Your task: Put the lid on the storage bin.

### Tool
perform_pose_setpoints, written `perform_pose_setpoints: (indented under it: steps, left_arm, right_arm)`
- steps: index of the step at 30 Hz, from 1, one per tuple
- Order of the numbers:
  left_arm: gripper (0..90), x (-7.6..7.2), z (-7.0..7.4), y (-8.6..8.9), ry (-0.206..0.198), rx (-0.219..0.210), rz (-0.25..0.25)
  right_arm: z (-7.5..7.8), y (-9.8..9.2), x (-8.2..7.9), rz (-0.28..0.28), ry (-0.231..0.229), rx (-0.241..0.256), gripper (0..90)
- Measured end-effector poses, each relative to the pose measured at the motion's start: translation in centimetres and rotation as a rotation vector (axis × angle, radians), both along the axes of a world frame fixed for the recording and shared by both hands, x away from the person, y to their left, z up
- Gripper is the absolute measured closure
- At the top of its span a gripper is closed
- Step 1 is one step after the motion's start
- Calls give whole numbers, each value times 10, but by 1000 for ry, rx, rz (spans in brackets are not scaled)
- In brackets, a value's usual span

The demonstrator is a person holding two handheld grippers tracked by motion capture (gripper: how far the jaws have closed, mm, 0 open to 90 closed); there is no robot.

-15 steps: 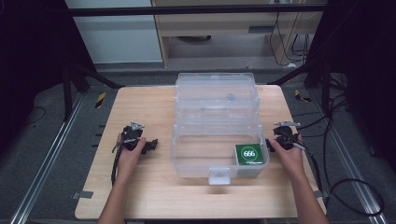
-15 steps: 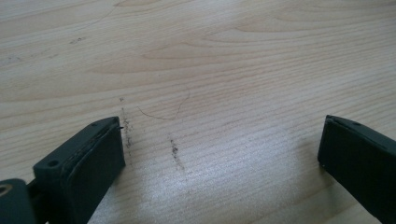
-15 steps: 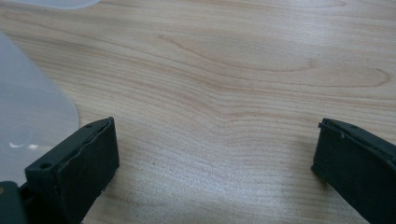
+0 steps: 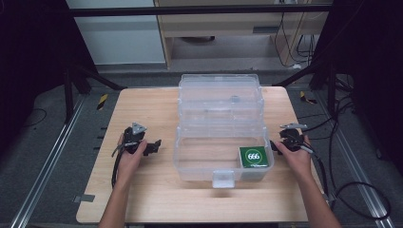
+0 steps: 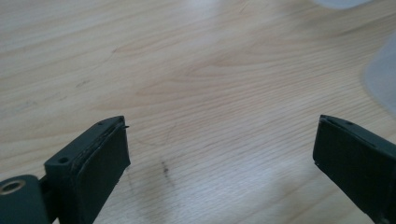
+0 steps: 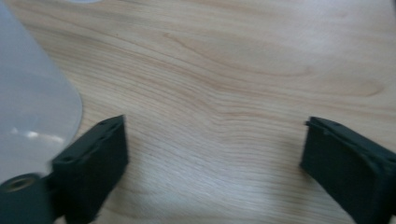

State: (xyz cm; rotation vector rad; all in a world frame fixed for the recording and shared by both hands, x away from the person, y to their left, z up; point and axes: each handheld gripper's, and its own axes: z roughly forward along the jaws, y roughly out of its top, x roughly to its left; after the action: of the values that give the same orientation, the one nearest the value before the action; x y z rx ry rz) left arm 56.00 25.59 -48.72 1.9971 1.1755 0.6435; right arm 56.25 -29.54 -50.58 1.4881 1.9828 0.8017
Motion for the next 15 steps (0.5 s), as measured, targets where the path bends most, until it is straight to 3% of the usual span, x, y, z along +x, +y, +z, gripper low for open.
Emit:
perform_pose_setpoints:
  steps: [1, 3, 4, 6, 8, 9, 10, 12, 15]
  left_arm:
    - [31, -4, 4, -1, -13, -7, -12]
    - [31, -11, 11, -2, -25, -19, -31]
    - [32, -14, 15, -2, -35, -28, -40]
    - [32, -20, 23, -3, -43, -31, -62]
    - [32, -29, 32, -4, -56, -48, -75]
    - [32, -33, 36, -5, -61, -19, -85]
    - [32, -39, 42, -10, -63, 20, -111]
    - [27, -41, 46, -13, -58, 28, -137]
    - [28, -49, 62, -23, -41, 26, -187]
  right_arm:
    - [8, -4, -5, 12, -30, -106, 90]
    - [12, -6, -7, 22, -28, -117, 95]
    - [25, -11, -13, 65, -33, -148, 94]
    - [31, -12, -15, 77, -37, -157, 103]
    - [50, -16, -22, 115, -46, -181, 128]
    - [56, -16, -24, 125, -52, -193, 134]
    - [74, -17, -27, 158, -53, -226, 120]
    - [83, -17, -28, 170, -55, -224, 109]
    - [110, -14, -32, 209, -73, -232, 113]
